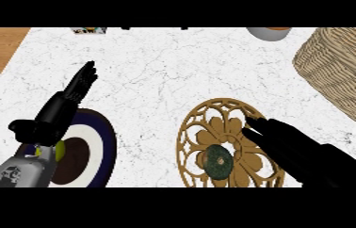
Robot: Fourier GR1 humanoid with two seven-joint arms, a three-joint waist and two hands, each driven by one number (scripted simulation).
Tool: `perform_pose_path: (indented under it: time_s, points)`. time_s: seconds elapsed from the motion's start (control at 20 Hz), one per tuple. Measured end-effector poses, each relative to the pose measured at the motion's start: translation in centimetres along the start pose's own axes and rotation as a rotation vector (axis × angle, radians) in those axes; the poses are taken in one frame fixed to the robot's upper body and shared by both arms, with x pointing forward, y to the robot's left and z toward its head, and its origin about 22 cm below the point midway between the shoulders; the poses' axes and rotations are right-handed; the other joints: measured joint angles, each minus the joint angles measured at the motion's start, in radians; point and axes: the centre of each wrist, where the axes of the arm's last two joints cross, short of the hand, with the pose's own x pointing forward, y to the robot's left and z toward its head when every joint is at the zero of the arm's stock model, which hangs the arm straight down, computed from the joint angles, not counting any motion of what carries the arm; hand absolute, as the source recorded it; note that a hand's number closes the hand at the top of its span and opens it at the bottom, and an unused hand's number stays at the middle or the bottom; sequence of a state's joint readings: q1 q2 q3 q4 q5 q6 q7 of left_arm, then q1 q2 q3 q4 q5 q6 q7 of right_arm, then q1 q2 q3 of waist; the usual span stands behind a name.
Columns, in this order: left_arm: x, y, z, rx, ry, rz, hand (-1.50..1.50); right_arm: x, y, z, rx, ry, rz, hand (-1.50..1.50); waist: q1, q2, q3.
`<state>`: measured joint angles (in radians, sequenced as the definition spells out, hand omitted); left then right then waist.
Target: Pick the squash from the placemat and place it in the basket
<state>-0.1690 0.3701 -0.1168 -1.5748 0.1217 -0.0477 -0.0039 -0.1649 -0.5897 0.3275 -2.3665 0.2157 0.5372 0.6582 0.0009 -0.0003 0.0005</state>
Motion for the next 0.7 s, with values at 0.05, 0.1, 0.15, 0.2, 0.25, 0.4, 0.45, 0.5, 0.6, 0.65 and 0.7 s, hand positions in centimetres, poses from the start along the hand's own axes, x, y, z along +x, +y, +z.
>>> perform_pose_path:
  time_s: [0.05,0.1,0.15,0.2,0.25,0.4,0.45,0.5,0.6,0.65,0.7]
  points:
    - [0.0,-0.1,0.1,0.000,0.003,0.003,0.00,-0.3,0.7,-0.5,-0.004,-0.002,-0.005,-1.50,0.000,0.000,0.000]
    - [0.1,-0.1,0.0,0.001,0.006,0.003,0.00,-0.7,1.3,-0.7,-0.007,-0.003,-0.010,-1.50,0.000,0.000,0.000]
    - [0.3,-0.2,0.0,0.001,0.007,-0.001,0.00,-0.6,2.2,-1.0,-0.012,-0.008,-0.013,-1.50,0.000,0.000,0.000]
    - [0.5,-0.5,-0.3,0.003,0.005,-0.003,0.00,-0.9,2.8,-1.6,-0.018,-0.011,-0.018,-1.50,0.000,0.000,0.000]
    - [0.3,-0.6,-0.1,-0.001,0.005,-0.002,0.00,-1.2,3.3,-2.1,-0.027,-0.015,-0.020,-1.50,0.000,0.000,0.000]
    - [-0.3,0.1,0.0,0.002,0.001,-0.006,0.00,-2.0,4.9,-3.1,-0.038,-0.020,-0.008,-1.50,0.000,0.000,0.000]
    - [-0.2,-0.1,0.2,0.003,-0.001,-0.007,0.00,-2.6,5.4,-3.4,-0.042,-0.017,0.000,-1.50,0.000,0.000,0.000]
    - [-0.2,-0.2,0.0,0.003,0.000,-0.004,0.00,-2.7,5.9,-3.4,-0.050,-0.017,0.006,-1.50,-0.001,0.000,0.000]
    - [-0.3,-0.3,0.0,0.000,-0.001,-0.002,0.00,-2.9,6.9,-4.3,-0.056,-0.015,0.010,-1.50,-0.001,0.000,0.000]
    - [0.1,0.0,0.0,0.001,-0.005,-0.004,0.00,-3.4,7.4,-4.4,-0.057,-0.019,0.009,-1.50,-0.001,0.000,0.000]
    - [-0.1,0.2,0.2,0.001,-0.004,-0.004,0.00,-3.8,7.8,-4.8,-0.055,-0.024,0.012,-1.50,0.000,0.000,0.000]
